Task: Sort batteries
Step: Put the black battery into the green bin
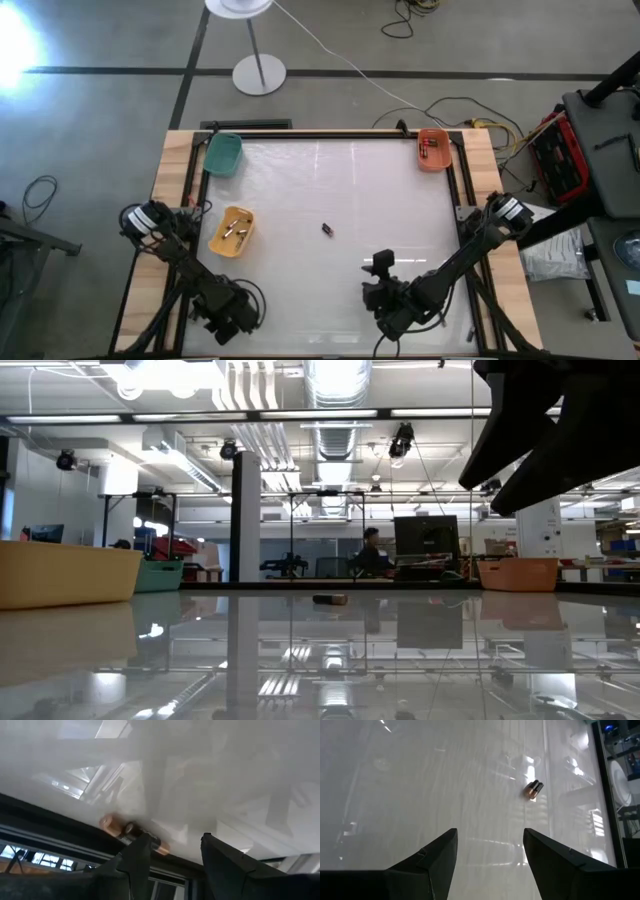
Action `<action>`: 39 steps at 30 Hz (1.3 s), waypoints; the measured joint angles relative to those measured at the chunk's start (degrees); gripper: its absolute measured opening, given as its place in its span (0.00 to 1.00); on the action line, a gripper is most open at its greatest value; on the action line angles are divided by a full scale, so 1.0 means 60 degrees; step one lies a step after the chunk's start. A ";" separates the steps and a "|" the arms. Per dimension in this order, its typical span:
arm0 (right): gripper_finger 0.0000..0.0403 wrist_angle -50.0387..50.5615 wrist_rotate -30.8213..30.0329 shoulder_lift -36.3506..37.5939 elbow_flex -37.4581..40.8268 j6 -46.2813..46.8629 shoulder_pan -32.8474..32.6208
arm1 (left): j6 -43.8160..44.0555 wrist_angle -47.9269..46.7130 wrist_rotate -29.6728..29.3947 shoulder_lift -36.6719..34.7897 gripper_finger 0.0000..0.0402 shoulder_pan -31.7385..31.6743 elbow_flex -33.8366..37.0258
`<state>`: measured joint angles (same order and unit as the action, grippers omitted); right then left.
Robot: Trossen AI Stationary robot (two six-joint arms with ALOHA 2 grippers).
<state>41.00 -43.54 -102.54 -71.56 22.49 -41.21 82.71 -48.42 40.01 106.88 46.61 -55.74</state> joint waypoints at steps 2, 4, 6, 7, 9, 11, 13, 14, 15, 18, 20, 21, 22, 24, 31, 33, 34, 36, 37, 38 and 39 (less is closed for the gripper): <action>0.54 0.0013 0.0009 0.0000 0.0048 0.0075 0.0000 | 0.0011 0.0132 0.0025 -0.0042 0.39 0.0004 0.0170; 0.54 0.0005 0.0005 0.0000 0.0060 0.0078 0.0000 | 0.0013 0.0212 0.0062 -0.0101 0.39 0.0000 0.0341; 0.54 0.0004 0.0009 0.0000 0.0064 0.0078 0.0000 | 0.0019 0.0385 0.0091 -0.0149 0.39 0.0000 0.0525; 0.54 0.0005 0.0013 0.0000 0.0064 0.0078 0.0000 | 0.0026 0.0464 0.0124 -0.0162 0.39 0.0000 0.0577; 0.54 0.0002 0.0016 0.0000 0.0064 0.0080 0.0000 | 0.0036 0.0499 0.0214 -0.0169 0.39 0.0000 0.0596; 0.54 -0.0001 0.0023 0.0000 0.0064 0.0082 0.0000 | 0.0054 0.0419 0.0257 -0.0189 0.39 0.0002 0.0496; 0.54 0.0002 0.0035 0.0000 0.0064 0.0082 0.0000 | 0.0175 0.0405 0.0200 -0.0314 0.39 0.0015 0.0350; 0.54 -0.0004 0.0035 0.0000 0.0064 0.0082 0.0000 | 0.0275 0.0405 0.0129 -0.0419 0.39 0.0019 0.0284; 0.54 0.0002 0.0035 0.0000 0.0064 0.0082 0.0000 | 0.0426 0.0441 0.0049 -0.0526 0.39 0.0065 0.0245; 0.54 -0.0002 0.0035 0.0000 0.0064 0.0082 0.0000 | 0.1030 0.0425 -0.0010 -0.0819 0.39 0.0302 0.0312; 0.54 -0.0002 0.0035 0.0000 0.0064 0.0085 -0.0004 | 0.1432 0.0436 -0.0012 -0.1033 0.39 0.0482 0.0469; 0.54 -0.0007 0.0036 0.0000 0.0064 0.0103 -0.0004 | 0.1583 0.0461 -0.0036 -0.1139 0.39 0.0545 0.0564; 0.54 -0.0006 0.0035 0.0000 0.0064 0.0123 -0.0004 | 0.1708 0.0488 -0.0094 -0.1233 0.39 0.0579 0.0652; 0.54 -0.0015 0.0035 0.0000 0.0064 0.0164 -0.0001 | 0.1953 0.0687 -0.0189 -0.1389 0.39 0.0621 0.0902; 0.54 -0.0102 0.0035 0.0000 0.0064 0.0180 0.0000 | 0.3090 0.2886 0.0031 -0.1685 0.39 0.0616 0.2240; 0.54 -0.0106 0.0031 0.0000 0.0064 0.0177 0.0000 | 0.3152 0.3008 0.0062 -0.1710 0.39 0.0616 0.2405; 0.54 -0.0107 0.0034 0.0000 0.0064 0.0178 0.0000 | 0.3162 0.3054 0.0069 -0.1711 0.39 0.0616 0.2446; 0.54 -0.0107 0.0035 0.0000 0.0064 0.0180 0.0000 | 0.3159 0.3075 0.0075 -0.1694 0.39 0.0609 0.2440; 0.54 -0.0109 0.0033 0.0000 0.0064 0.0180 -0.0002 | 0.3147 0.3048 0.0061 -0.1694 0.39 0.0605 0.2375; 0.54 -0.0111 0.0035 0.0000 0.0064 0.0180 0.0000 | 0.3130 0.2998 0.0029 -0.1688 0.39 0.0605 0.2285; 0.54 -0.0117 0.0035 0.0000 0.0064 0.0180 0.0000 | 0.3087 0.2869 -0.0032 -0.1688 0.39 0.0613 0.2161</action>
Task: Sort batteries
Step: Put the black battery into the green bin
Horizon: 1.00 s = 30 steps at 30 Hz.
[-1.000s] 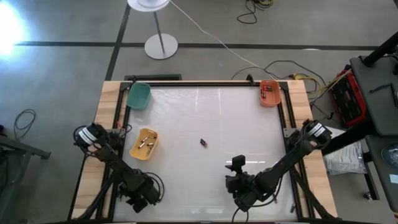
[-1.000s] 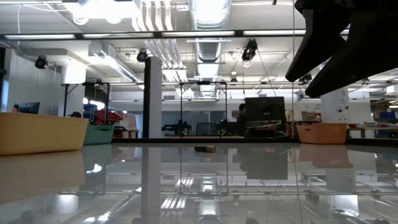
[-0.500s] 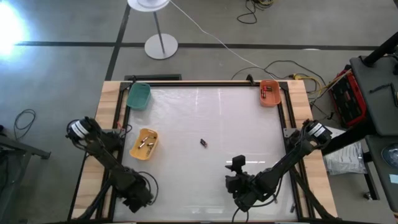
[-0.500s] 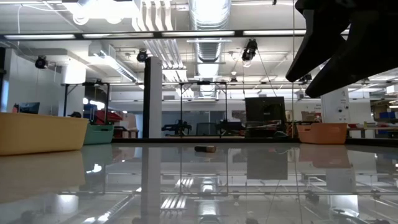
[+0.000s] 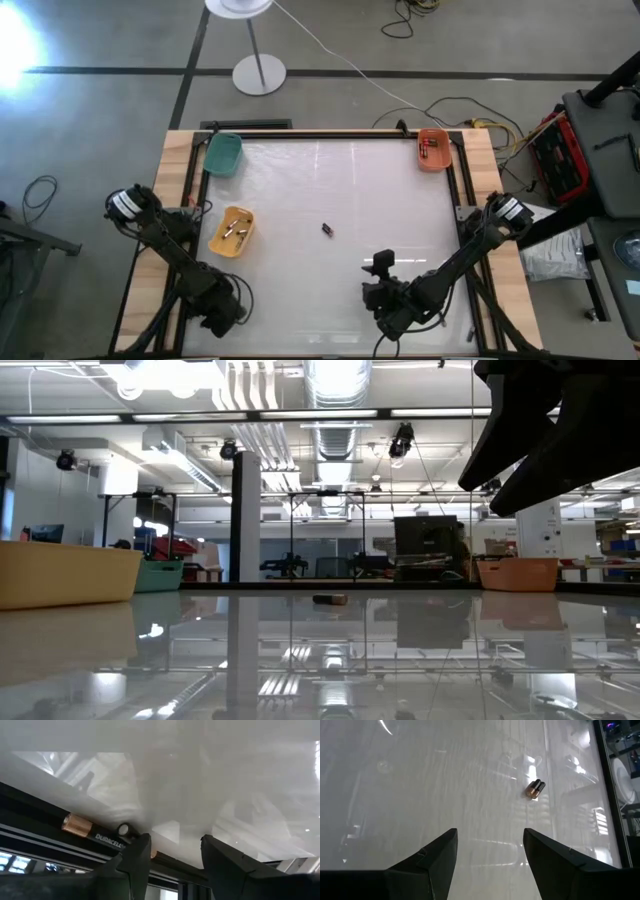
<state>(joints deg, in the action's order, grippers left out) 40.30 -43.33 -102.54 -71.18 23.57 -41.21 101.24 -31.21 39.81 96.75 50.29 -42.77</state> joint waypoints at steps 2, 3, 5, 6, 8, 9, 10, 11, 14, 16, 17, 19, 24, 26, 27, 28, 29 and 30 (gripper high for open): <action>0.54 -0.0035 0.0000 0.0000 0.0000 0.0000 0.0000 | -0.0062 -0.0366 -0.0248 -0.0003 0.39 0.0032 -0.0324; 0.54 -0.0048 -0.0002 0.0000 0.0000 0.0000 0.0000 | -0.0097 -0.0610 -0.0329 -0.0010 0.39 0.0031 -0.0532; 0.54 -0.0063 -0.0004 0.0000 0.0000 -0.0004 0.0000 | -0.0180 -0.1333 -0.0415 -0.0043 0.39 0.0040 -0.0866; 0.54 -0.0081 -0.0002 0.0000 0.0000 -0.0011 0.0000 | -0.0209 -0.1804 -0.0410 -0.0051 0.39 0.0044 -0.0926; 0.54 -0.0111 -0.0004 0.0000 0.0000 -0.0012 0.0000 | -0.0224 -0.2423 -0.0445 -0.0040 0.39 0.0053 -0.0927; 0.54 -0.0128 0.0000 0.0000 0.0000 0.0000 0.0000 | -0.0261 -0.2374 -0.0451 -0.0044 0.39 0.0057 -0.0915; 0.54 -0.0127 -0.0004 0.0000 0.0000 -0.0002 0.0000 | -0.0285 -0.2227 -0.0441 -0.0047 0.39 0.0057 -0.0882; 0.54 -0.0128 -0.0001 0.0000 0.0000 -0.0001 0.0000 | -0.0289 -0.2121 -0.0443 -0.0047 0.39 0.0054 -0.0811; 0.54 -0.0128 -0.0002 0.0000 0.0000 -0.0004 0.0000 | -0.0220 -0.1441 -0.0444 -0.0040 0.39 0.0050 -0.0526; 0.54 -0.0128 -0.0004 0.0000 0.0000 -0.0020 0.0000 | -0.0118 -0.0915 -0.0429 -0.0040 0.39 0.0050 -0.0339; 0.54 -0.0126 -0.0004 0.0000 0.0000 -0.0022 0.0000 | -0.0067 -0.0753 -0.0394 -0.0040 0.39 0.0048 -0.0236; 0.54 -0.0127 -0.0004 0.0000 0.0000 -0.0025 0.0000 | -0.0041 -0.0552 -0.0400 -0.0046 0.39 0.0039 -0.0142; 0.54 -0.0128 -0.0003 0.0000 0.0004 -0.0018 0.0000 | -0.0024 -0.0210 -0.0397 -0.0073 0.37 0.0039 0.0079; 0.54 -0.0128 -0.0004 0.0000 0.0004 -0.0018 0.0000 | -0.0038 0.0066 -0.0375 -0.0076 0.31 0.0039 0.0141; 0.54 -0.0126 0.0000 0.0000 0.0007 -0.0020 0.0000 | -0.0081 0.0173 -0.0371 -0.0076 0.26 0.0039 0.0151; 0.54 -0.0125 -0.0002 0.0000 0.0009 -0.0022 0.0000 | -0.0161 0.0239 -0.0385 -0.0076 0.21 0.0039 0.0147; 0.54 -0.0125 -0.0003 0.0000 0.0011 -0.0022 0.0000 | -0.0251 0.0264 -0.0442 -0.0073 0.15 0.0035 0.0130; 0.54 -0.0127 -0.0002 0.0000 0.0011 -0.0022 0.0000 | -0.0327 0.0280 -0.0493 -0.0073 0.08 0.0039 0.0129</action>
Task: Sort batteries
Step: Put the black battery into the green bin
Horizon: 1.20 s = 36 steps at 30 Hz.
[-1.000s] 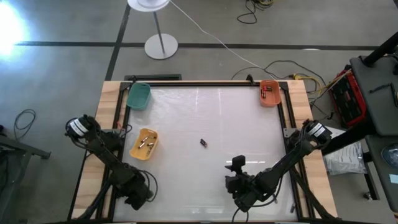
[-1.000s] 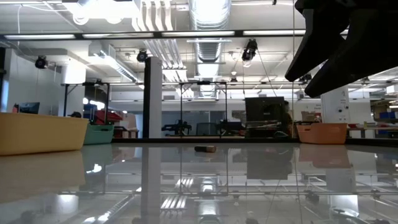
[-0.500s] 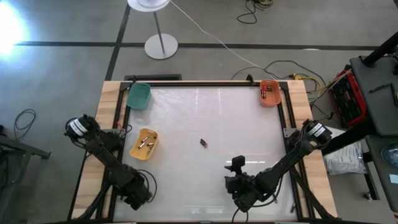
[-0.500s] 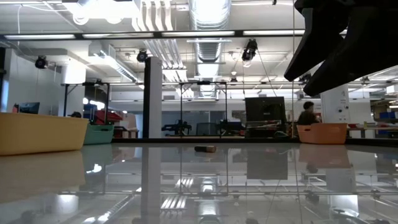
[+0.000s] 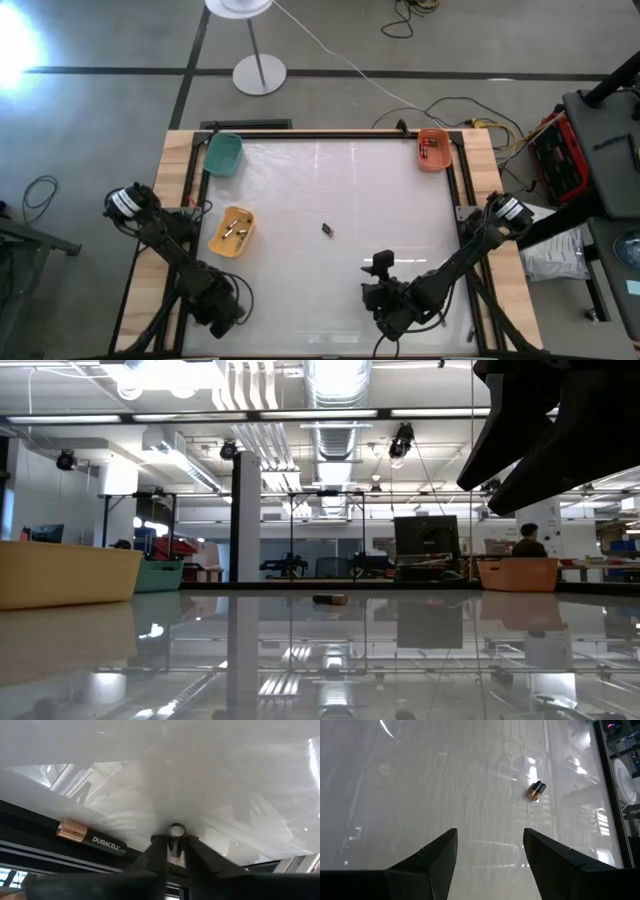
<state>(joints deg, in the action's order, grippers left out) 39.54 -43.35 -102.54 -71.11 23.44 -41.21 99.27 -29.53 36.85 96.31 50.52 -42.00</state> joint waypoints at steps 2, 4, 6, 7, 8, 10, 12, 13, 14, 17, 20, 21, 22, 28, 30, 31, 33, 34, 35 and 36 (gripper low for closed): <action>0.54 -0.0002 0.0007 0.0000 0.0000 0.0015 0.0000 | -0.0043 -0.0017 -0.0112 -0.0005 0.04 0.0007 0.0032; 0.54 -0.0085 0.0042 0.0000 0.0000 0.0021 0.0000 | -0.0045 -0.0003 -0.0214 -0.0007 0.06 0.0015 0.0114; 0.54 -0.0238 0.0053 0.0000 0.0000 0.0024 -0.0028 | -0.0045 0.0020 -0.0234 -0.0007 0.06 0.0011 0.0171; 0.54 -0.0224 0.0052 0.0000 0.0000 0.0023 -0.0059 | -0.0108 0.0008 -0.0248 -0.0007 0.06 0.0011 0.0168; 0.54 -0.0217 0.0053 0.0000 -0.0004 0.0022 -0.0080 | -0.0241 -0.0070 -0.0276 -0.0005 0.05 0.0013 0.0114; 0.54 -0.0234 0.0053 0.0000 -0.0004 0.0022 -0.0131 | -0.0735 -0.0432 -0.0435 -0.0006 0.02 0.0024 -0.0175; 0.54 -0.0583 0.0018 0.0000 0.0094 0.0019 -0.0134 | -0.1272 -0.1157 -0.1130 -0.0039 0.02 0.0090 -0.0649; 0.54 -0.0935 0.0006 0.0003 0.0213 -0.0011 -0.0121 | -0.1454 -0.1561 -0.1747 -0.0095 0.02 0.0158 -0.0915; 0.54 -0.1436 0.0009 0.0000 0.0356 -0.0095 -0.0076 | -0.1571 -0.1924 -0.2469 -0.0171 0.02 0.0223 -0.1189; 0.54 -0.3233 -0.0002 0.0000 0.0859 -0.0704 0.0025 | -0.1483 -0.2623 -0.4464 -0.0393 0.02 0.0465 -0.1962; 0.54 -0.5054 -0.0037 0.0000 0.1292 -0.1469 0.0060 | -0.1263 -0.2774 -0.6738 -0.0719 0.01 0.0838 -0.2623; 0.54 -0.5833 -0.0036 0.0003 0.1430 -0.1754 0.0098 | -0.1259 -0.2742 -0.7734 -0.0831 0.01 0.0968 -0.2824; 0.54 -0.6742 -0.0033 0.0000 0.1592 -0.2035 0.0125 | -0.1288 -0.2749 -0.8807 -0.0907 0.01 0.1103 -0.2989; 0.54 -1.3244 0.0002 -0.0247 0.2614 -0.4093 0.0484 | -0.3043 -0.2519 -1.4722 -0.0769 0.01 0.1673 -0.3839; 0.54 -1.4722 0.0310 -0.0335 0.2724 -0.4347 0.0673 | -0.3836 -0.2357 -1.5826 -0.0603 0.01 0.1640 -0.3946; 0.54 -1.5124 0.0481 -0.0352 0.2728 -0.4365 0.0784 | -0.4190 -0.2221 -1.6268 -0.0541 0.01 0.1582 -0.3975; 0.54 -1.5327 0.0895 -0.0357 0.2644 -0.4325 0.1064 | -0.4989 -0.1796 -1.7003 -0.0478 0.01 0.1458 -0.3981; 0.54 -1.5222 0.1151 -0.0361 0.2538 -0.4141 0.1229 | -0.5391 -0.1536 -1.7228 -0.0474 0.01 0.1361 -0.3969; 0.54 -1.4996 0.1422 -0.0361 0.2414 -0.3919 0.1403 | -0.5750 -0.1261 -1.7379 -0.0470 0.01 0.1274 -0.3965; 0.54 -1.4631 0.1782 -0.0361 0.2245 -0.3612 0.1592 | -0.6100 -0.1033 -1.7484 -0.0470 0.01 0.1170 -0.3960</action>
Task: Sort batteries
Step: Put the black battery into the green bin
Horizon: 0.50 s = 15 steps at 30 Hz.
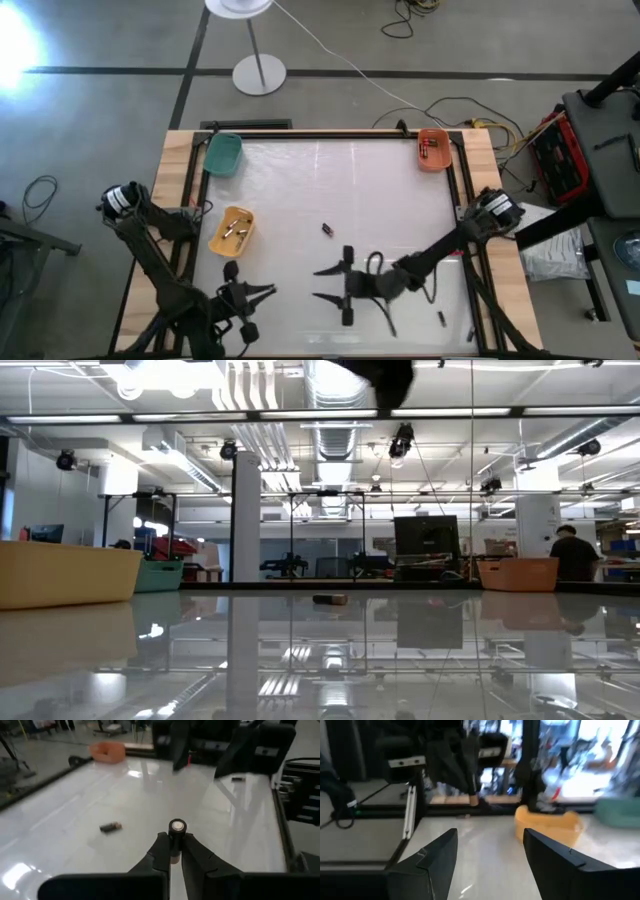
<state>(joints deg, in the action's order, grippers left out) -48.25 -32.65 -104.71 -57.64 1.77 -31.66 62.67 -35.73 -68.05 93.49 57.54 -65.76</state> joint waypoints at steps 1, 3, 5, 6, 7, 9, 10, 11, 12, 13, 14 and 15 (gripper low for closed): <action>0.54 0.0461 0.0341 0.0000 -0.0174 0.0296 0.0175 | -0.0406 0.0263 -0.0006 0.0000 0.01 -0.0138 0.0004; 0.54 0.1605 0.0987 -0.0007 -0.0556 0.0939 0.0536 | -0.1158 0.0647 -0.0004 0.0000 0.01 -0.0365 -0.0037; 0.54 0.2382 0.1467 -0.0145 -0.0928 0.1350 0.0850 | -0.1723 0.0743 0.0053 0.0000 0.01 -0.0580 -0.0152; 0.54 0.2653 0.1623 -0.0207 -0.1068 0.1443 0.0953 | -0.1964 0.0678 0.0094 0.0000 0.01 -0.0666 -0.0210; 0.54 0.2917 0.1642 -0.0241 -0.1150 0.1449 0.1019 | -0.2088 0.0434 0.0122 -0.0020 0.01 -0.0743 -0.0278; 0.54 0.3071 0.1677 -0.0356 -0.1330 0.1448 0.1094 | -0.1920 -0.0589 0.0226 -0.0157 0.01 -0.0869 -0.0461; 0.54 0.3079 0.1709 -0.0361 -0.1341 0.1425 0.1091 | -0.1568 -0.1255 0.0239 -0.0288 0.01 -0.0946 -0.0587; 0.54 0.3097 0.1713 -0.0361 -0.1341 0.1404 0.1078 | -0.1093 -0.2111 0.0271 -0.0435 0.01 -0.1054 -0.0764; 0.54 0.3078 0.1746 -0.0361 -0.1348 0.1387 0.1059 | -0.0486 -0.3027 0.0353 -0.0586 0.01 -0.1177 -0.0936; 0.54 0.3078 0.1779 -0.0361 -0.1341 0.1396 0.1023 | 0.0241 -0.4103 0.0531 -0.0726 0.01 -0.1346 -0.1072; 0.54 0.3083 0.1779 -0.0361 -0.1321 0.1459 0.1006 | 0.0989 -0.5221 0.0769 -0.0838 0.01 -0.1572 -0.1169; 0.54 0.3110 0.1789 -0.0361 -0.1299 0.1462 0.0960 | 0.1734 -0.6180 0.1104 -0.0953 0.01 -0.1836 -0.1247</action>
<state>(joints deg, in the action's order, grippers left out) -29.59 -21.92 -106.87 -65.44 10.54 -25.90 73.07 -72.81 -61.43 87.77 46.53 -73.24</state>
